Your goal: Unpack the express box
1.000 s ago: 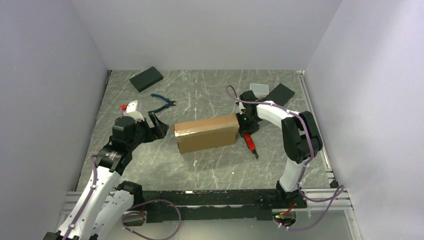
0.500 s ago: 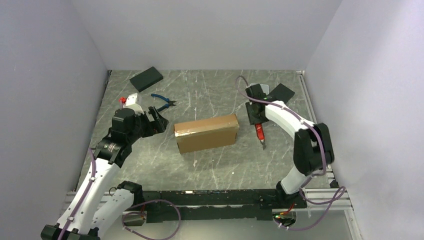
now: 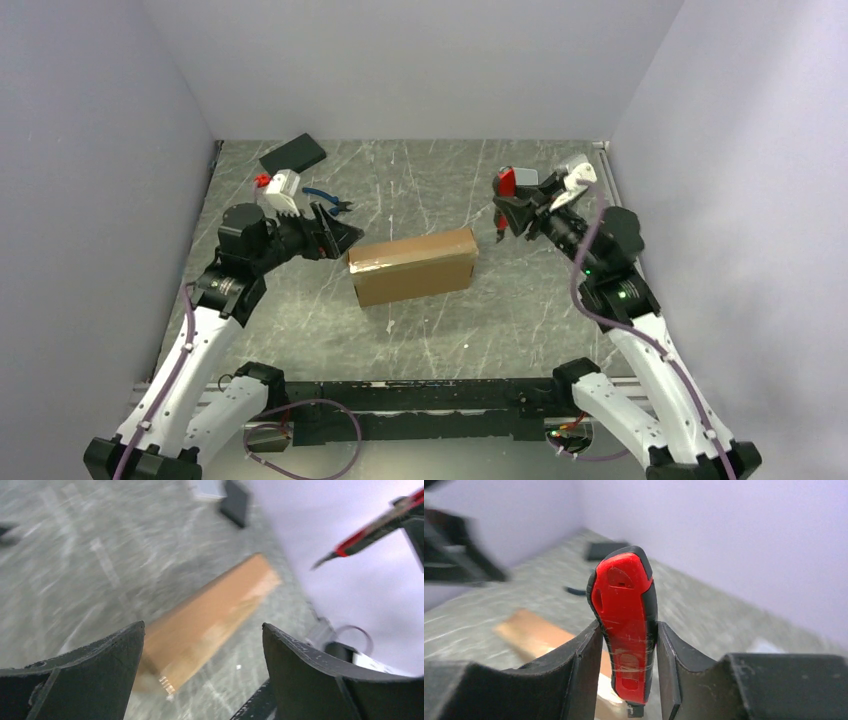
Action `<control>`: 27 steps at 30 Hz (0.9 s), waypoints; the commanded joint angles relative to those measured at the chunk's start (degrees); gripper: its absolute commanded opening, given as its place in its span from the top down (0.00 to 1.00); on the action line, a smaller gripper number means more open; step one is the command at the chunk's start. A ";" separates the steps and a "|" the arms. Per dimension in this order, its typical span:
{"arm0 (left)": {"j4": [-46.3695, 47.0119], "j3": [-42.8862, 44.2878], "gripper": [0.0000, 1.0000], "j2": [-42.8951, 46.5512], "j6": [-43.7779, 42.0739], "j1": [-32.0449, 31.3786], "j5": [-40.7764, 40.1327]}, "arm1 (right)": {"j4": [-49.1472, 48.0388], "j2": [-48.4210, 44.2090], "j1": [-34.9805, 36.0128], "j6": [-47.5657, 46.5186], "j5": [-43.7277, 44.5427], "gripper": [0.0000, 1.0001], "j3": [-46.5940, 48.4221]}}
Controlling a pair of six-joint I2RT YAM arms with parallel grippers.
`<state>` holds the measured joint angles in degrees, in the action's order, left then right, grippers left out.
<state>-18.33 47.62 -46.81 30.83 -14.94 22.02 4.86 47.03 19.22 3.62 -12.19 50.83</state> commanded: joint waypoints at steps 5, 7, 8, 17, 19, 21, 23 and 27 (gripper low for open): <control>43.81 -1.13 0.07 -4.11 9.60 -1.86 33.02 | -15.89 1.90 0.97 3.81 -47.98 1.00 7.37; 44.11 -0.20 0.05 -4.99 5.04 -6.32 29.76 | -23.64 2.15 2.00 8.98 -50.35 1.00 5.72; 42.08 0.67 0.04 -5.51 1.96 -9.69 26.97 | -27.26 2.42 2.43 10.99 -50.93 1.00 5.05; 48.09 4.56 0.01 -16.84 -6.00 -23.48 20.91 | -33.21 6.51 9.58 14.08 -51.97 1.00 6.44; 51.59 4.17 0.01 -18.50 -5.07 -23.90 21.42 | -33.87 7.06 10.22 14.71 -52.01 1.00 6.39; 53.18 4.72 0.01 -20.08 -4.57 -24.10 22.87 | -34.08 7.36 10.54 14.99 -52.21 1.00 6.48; 54.21 4.98 0.01 -21.17 -4.25 -24.42 24.06 | -34.56 7.30 10.73 15.11 -52.05 1.00 6.12; 61.27 3.47 0.02 -21.80 -1.52 -24.70 28.09 | -33.68 7.46 10.76 14.36 -51.73 1.00 5.89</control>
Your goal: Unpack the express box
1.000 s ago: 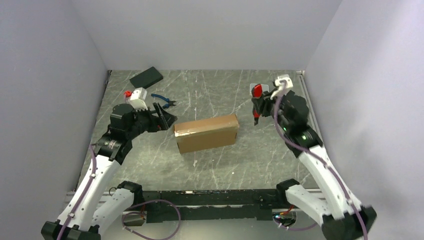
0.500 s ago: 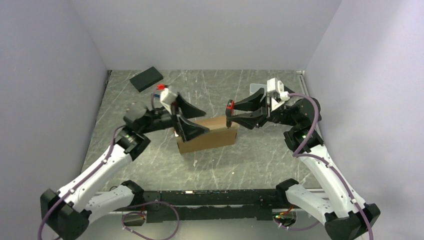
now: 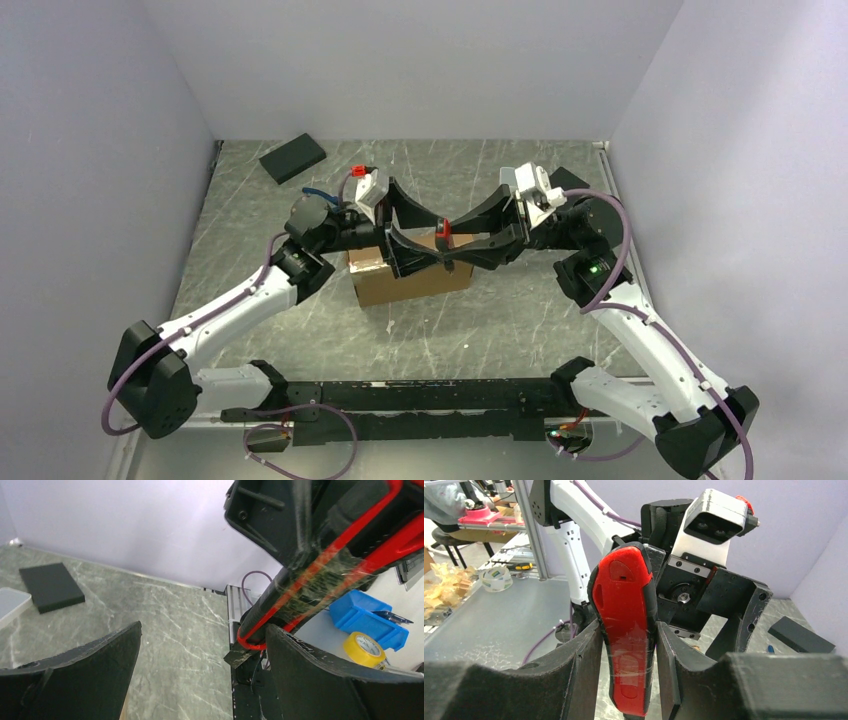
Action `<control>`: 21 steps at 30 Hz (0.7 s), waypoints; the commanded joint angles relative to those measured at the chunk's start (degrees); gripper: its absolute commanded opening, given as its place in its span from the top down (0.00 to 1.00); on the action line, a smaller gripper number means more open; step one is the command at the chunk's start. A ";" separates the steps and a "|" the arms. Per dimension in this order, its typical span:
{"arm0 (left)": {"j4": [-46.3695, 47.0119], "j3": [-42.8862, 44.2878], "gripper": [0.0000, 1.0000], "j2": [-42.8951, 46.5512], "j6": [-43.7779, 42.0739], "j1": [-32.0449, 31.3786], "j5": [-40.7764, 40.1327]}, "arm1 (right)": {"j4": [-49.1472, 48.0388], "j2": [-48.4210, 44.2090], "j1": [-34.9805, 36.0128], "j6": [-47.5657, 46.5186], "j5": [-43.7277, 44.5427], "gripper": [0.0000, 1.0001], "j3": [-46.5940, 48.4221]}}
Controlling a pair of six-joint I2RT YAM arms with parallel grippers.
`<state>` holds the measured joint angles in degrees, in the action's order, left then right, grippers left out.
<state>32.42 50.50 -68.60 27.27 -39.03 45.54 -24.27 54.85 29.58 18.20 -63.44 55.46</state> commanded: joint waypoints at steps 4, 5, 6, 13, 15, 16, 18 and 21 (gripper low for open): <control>-0.16 0.57 0.05 3.46 -3.04 -0.61 -1.31 | -2.36 -1.17 0.40 -1.53 0.79 1.00 1.10; -4.46 0.76 0.06 4.85 -4.90 -0.61 -4.69 | -1.00 -1.54 0.39 -2.43 1.31 1.00 1.17; -8.29 0.76 0.05 7.00 -6.61 -0.56 -7.77 | 0.81 -1.88 0.39 -3.69 1.94 1.00 1.37; -3.40 -4.50 0.01 13.55 -6.22 0.05 -0.90 | 3.99 -1.42 0.30 -5.57 3.01 1.00 2.09; 2.60 -4.06 0.01 11.90 -2.71 -0.10 4.01 | 1.42 -0.65 0.35 -3.86 2.16 1.00 1.98; 6.60 -3.72 0.00 10.51 -0.71 -0.18 5.38 | 0.10 -0.22 0.38 -2.79 1.68 1.00 1.94; 8.77 -2.26 0.01 7.30 0.86 -0.41 6.94 | -2.43 0.39 0.60 -0.75 0.78 1.00 1.93; 10.69 -2.34 0.02 5.13 -0.03 -0.92 6.40 | -5.09 0.35 1.03 1.00 0.43 1.00 1.59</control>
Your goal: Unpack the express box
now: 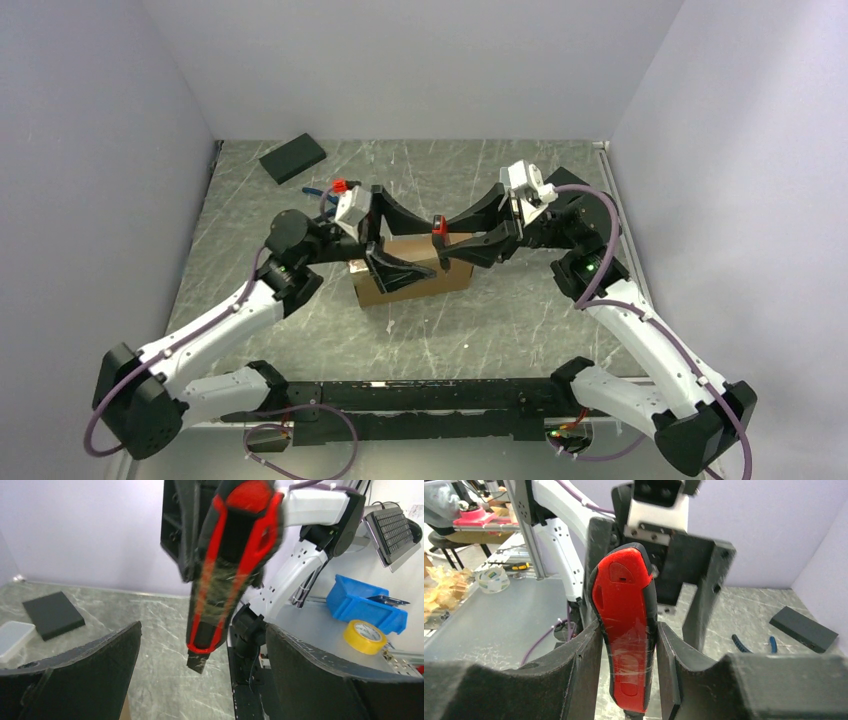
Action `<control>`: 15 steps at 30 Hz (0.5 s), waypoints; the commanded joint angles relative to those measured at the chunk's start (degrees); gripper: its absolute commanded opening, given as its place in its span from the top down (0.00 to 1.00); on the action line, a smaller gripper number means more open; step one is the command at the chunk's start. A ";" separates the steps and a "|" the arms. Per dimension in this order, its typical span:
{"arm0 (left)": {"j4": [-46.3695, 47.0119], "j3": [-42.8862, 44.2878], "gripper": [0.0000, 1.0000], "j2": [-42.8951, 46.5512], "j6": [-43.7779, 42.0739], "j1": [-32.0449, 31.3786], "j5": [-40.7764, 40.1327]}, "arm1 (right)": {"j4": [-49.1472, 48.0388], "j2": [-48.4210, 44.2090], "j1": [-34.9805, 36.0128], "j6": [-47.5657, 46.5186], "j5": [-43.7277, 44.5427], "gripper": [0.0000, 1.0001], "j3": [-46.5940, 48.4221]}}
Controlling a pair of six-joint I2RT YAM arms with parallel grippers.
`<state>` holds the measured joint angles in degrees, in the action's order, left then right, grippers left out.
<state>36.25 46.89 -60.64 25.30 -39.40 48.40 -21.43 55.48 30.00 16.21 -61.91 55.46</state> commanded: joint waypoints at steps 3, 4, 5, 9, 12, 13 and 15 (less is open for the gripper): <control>10.16 1.82 0.02 -5.72 3.04 -1.30 4.21 | -8.80 0.04 1.06 3.95 -1.26 1.00 1.79; 10.54 2.14 0.03 -6.84 3.20 -1.43 4.43 | -9.20 0.10 1.33 4.21 -1.21 1.00 1.65; 11.17 2.32 0.04 -7.72 3.49 -1.64 4.64 | -10.00 0.07 1.55 4.65 -1.13 1.00 1.47; 17.73 1.93 0.05 -10.08 6.43 -2.11 5.54 | -8.79 0.14 2.07 3.60 -0.59 1.00 1.49; 19.11 1.95 0.05 -10.67 6.90 -2.56 5.73 | -8.63 0.32 2.06 3.20 -0.58 1.00 1.43; 18.67 2.01 0.06 -10.72 6.61 -2.73 5.40 | -8.89 0.37 2.16 3.26 -0.58 1.00 1.33; 17.60 2.59 0.08 -10.80 5.97 -3.00 4.79 | -9.39 0.73 2.30 3.55 -0.66 1.00 1.23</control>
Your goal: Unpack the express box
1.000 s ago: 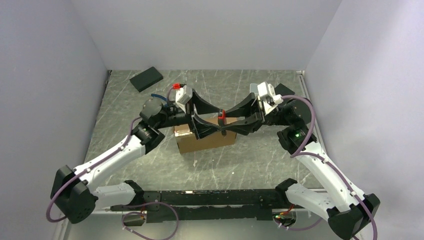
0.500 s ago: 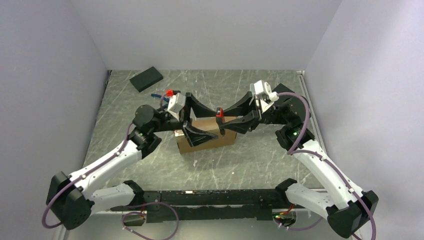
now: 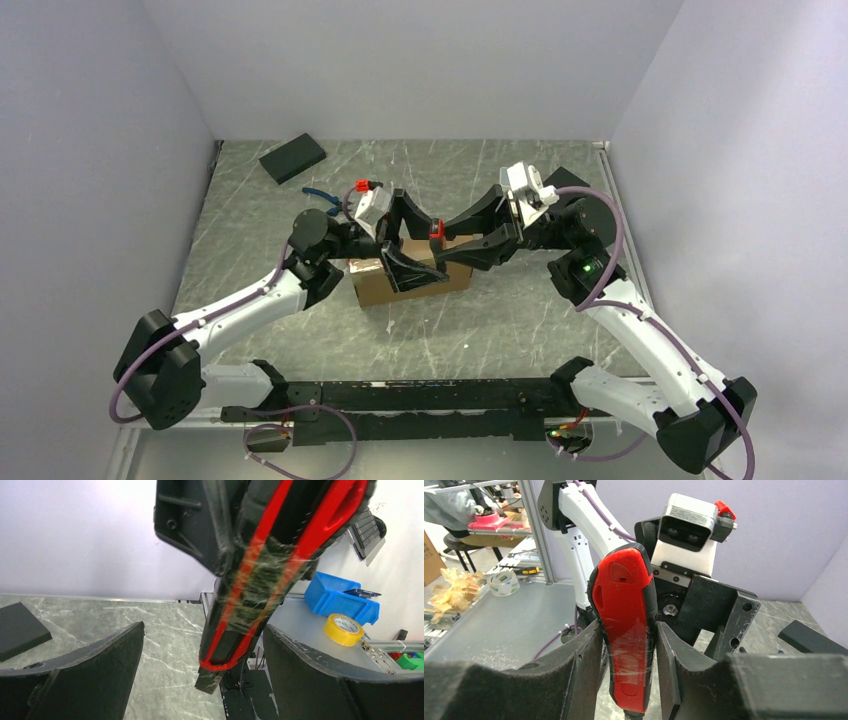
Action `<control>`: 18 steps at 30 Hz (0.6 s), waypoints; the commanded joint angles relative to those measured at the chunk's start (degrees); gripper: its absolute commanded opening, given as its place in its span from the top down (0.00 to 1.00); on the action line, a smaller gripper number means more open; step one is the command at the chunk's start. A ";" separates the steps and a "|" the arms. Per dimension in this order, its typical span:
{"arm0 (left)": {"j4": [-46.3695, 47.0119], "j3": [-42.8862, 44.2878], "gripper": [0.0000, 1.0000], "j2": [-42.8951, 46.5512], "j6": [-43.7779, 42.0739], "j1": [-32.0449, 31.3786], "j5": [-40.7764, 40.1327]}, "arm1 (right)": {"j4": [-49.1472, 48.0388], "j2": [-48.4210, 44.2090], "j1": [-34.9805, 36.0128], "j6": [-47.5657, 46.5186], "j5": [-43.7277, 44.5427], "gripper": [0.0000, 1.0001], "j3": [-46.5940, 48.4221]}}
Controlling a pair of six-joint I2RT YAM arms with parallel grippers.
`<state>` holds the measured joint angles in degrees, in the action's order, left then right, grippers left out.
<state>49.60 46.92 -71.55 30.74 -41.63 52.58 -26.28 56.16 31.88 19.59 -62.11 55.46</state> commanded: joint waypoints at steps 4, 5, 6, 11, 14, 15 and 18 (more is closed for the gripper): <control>2.19 3.17 0.19 0.26 -1.05 -1.06 -0.01 | -5.28 0.05 0.67 0.10 -0.02 1.00 0.66; 0.52 3.61 0.24 0.27 -1.83 -1.23 -0.02 | -5.49 0.01 0.68 0.21 0.09 1.00 0.57; -1.66 4.28 0.30 0.14 -2.87 -1.31 0.23 | -5.53 -0.06 0.80 0.26 0.28 1.00 0.61; -6.78 5.53 0.64 0.55 -6.18 -1.40 0.44 | -3.60 -0.10 1.41 -1.34 2.29 1.00 0.44; -14.06 6.18 0.93 2.63 -10.40 -1.38 -3.88 | -0.55 -0.50 1.92 -2.83 5.12 1.00 0.42; -17.27 6.31 1.00 3.74 -12.47 -1.48 -6.51 | 0.08 -0.94 2.02 -3.15 6.24 1.00 0.02; -26.63 6.65 1.00 6.61 -18.32 -1.67 -15.83 | 3.88 -2.27 2.26 -3.93 12.10 0.79 -0.53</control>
<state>36.71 50.76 -68.42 21.08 -43.35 51.27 -25.41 56.25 32.93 17.96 -56.80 55.09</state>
